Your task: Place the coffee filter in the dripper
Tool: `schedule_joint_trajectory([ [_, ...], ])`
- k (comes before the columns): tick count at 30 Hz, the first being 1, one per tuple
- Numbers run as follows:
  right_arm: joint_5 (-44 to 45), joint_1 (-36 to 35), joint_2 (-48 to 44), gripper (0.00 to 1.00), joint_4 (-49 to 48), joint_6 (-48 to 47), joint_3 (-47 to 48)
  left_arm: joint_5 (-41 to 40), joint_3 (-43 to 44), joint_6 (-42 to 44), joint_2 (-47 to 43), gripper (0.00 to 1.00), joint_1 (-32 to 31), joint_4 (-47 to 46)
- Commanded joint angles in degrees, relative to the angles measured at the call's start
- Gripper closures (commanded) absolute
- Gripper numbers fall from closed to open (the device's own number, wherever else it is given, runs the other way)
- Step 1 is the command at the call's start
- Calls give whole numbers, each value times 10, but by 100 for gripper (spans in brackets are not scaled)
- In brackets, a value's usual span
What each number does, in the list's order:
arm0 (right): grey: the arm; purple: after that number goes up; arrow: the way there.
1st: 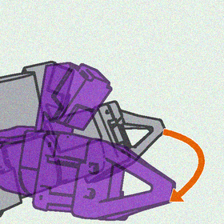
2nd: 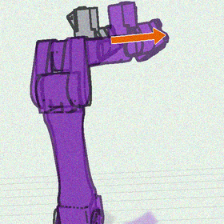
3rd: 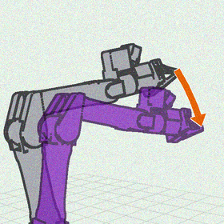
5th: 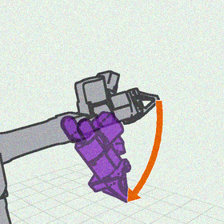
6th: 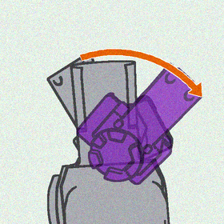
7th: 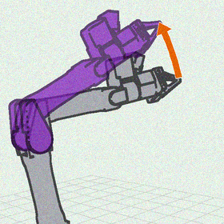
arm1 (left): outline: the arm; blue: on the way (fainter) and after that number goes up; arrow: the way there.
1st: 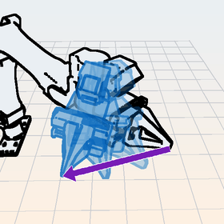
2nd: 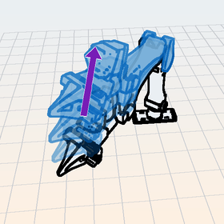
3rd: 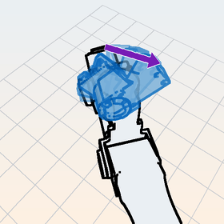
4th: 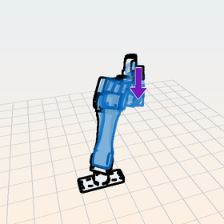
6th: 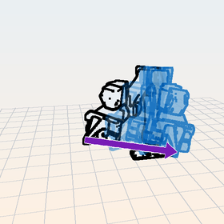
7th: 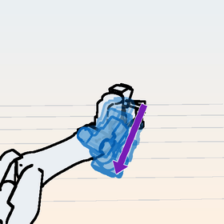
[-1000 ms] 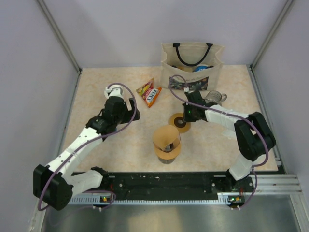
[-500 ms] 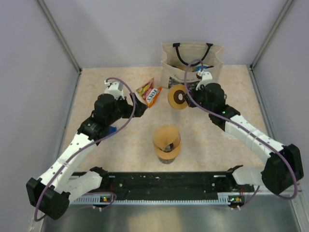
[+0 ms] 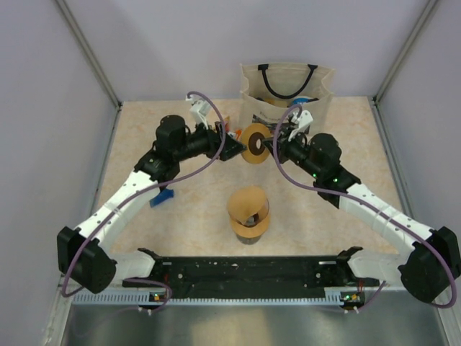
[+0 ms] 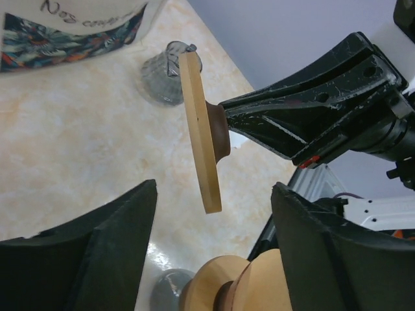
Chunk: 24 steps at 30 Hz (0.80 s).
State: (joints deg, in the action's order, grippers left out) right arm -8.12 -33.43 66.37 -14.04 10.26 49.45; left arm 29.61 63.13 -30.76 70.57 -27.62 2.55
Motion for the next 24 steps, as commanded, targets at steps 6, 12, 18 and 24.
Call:
schedule_joint_trajectory([
  [6, -8, -9, -14, 100, -41, -10, 14, 65, 24, -14, 27, 58, -10, -58],
  [12, -23, -11, -11, 100, -42, -2, 18, 87, 31, -17, 51, 62, -14, -68],
  [18, -35, -11, -20, 100, -35, 1, 21, 69, 45, 5, 57, 93, -14, -43],
  [24, -48, -11, -30, 93, -9, 18, 22, 79, 39, 111, 43, 100, -16, -43],
])
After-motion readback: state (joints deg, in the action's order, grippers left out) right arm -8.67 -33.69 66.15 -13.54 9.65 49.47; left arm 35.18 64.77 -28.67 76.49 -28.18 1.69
